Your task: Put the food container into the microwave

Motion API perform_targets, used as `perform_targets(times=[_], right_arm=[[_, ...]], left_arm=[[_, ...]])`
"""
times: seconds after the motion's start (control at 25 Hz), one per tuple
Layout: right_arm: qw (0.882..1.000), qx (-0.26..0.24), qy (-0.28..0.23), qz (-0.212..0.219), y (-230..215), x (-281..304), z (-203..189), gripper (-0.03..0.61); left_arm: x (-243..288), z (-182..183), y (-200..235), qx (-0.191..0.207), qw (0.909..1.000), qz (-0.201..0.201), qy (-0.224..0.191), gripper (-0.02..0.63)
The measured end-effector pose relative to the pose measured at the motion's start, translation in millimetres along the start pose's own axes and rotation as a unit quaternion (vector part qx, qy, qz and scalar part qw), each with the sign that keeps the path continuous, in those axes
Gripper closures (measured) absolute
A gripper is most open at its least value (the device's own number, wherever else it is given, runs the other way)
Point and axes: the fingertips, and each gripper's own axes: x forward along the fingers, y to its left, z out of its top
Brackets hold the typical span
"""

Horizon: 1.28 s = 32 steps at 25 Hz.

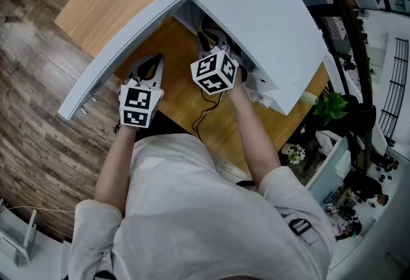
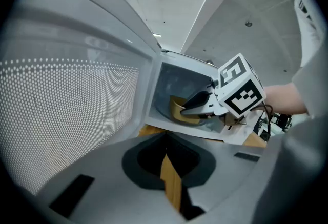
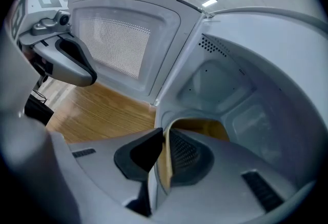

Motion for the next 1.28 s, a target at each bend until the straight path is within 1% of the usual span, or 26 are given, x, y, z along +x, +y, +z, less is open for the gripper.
perform_targets(times=[0.48, 0.92, 1.28], right_arm=[[1.000, -0.014, 0.003, -0.017, -6.5, 7.0, -2.1, 0.529], [0.999, -0.013, 0.007, -0.035, -12.5, 11.4, -4.4, 0.526], [0.999, -0.009, 0.007, -0.042, -17.3, 14.6, -5.8, 0.525]], left_arm=[[-1.8, -1.2, 2.1, -0.001, 1.0000, 0.006, 0.000, 0.601], [-1.6, -1.7, 3.8, 0.001, 1.0000, 0.005, 0.003, 0.601], [0.0, 0.9, 4.1, 0.002, 1.0000, 0.004, 0.004, 0.601]])
